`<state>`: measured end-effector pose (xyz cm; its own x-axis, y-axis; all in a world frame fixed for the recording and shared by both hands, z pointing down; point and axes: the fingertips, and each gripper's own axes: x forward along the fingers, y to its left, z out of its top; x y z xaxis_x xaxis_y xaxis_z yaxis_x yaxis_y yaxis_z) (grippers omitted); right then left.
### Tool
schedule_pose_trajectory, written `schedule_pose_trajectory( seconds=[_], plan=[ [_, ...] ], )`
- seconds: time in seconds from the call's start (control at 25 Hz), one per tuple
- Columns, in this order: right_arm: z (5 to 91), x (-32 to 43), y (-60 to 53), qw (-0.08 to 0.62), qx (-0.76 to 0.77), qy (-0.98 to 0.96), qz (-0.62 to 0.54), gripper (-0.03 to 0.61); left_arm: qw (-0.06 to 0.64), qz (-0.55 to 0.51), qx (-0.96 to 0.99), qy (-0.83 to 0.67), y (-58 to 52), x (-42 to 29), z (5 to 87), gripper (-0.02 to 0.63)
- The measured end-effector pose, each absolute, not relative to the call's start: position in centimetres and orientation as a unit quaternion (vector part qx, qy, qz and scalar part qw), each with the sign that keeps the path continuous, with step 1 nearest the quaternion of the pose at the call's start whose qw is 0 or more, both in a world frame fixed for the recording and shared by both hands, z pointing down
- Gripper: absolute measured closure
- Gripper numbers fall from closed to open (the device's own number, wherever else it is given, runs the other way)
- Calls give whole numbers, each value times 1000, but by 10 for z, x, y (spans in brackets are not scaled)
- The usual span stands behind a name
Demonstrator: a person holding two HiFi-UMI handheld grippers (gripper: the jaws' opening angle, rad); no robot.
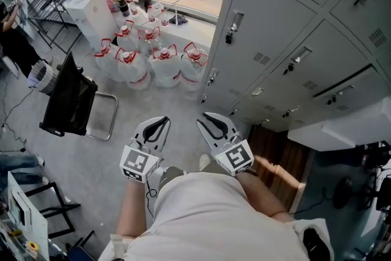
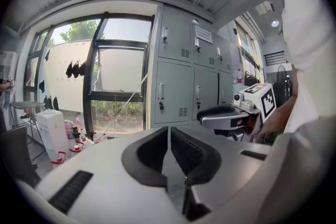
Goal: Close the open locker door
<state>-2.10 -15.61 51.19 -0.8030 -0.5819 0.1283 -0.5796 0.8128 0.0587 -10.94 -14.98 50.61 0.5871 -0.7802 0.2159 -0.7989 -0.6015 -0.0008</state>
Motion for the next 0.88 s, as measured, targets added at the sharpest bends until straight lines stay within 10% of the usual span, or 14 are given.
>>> schedule_pose_trajectory(
  seconds=[0.88],
  plan=[
    [511,-2,-181,56,315,-947,15,500,60,96,896,-429,-177,-94,507,609]
  ],
)
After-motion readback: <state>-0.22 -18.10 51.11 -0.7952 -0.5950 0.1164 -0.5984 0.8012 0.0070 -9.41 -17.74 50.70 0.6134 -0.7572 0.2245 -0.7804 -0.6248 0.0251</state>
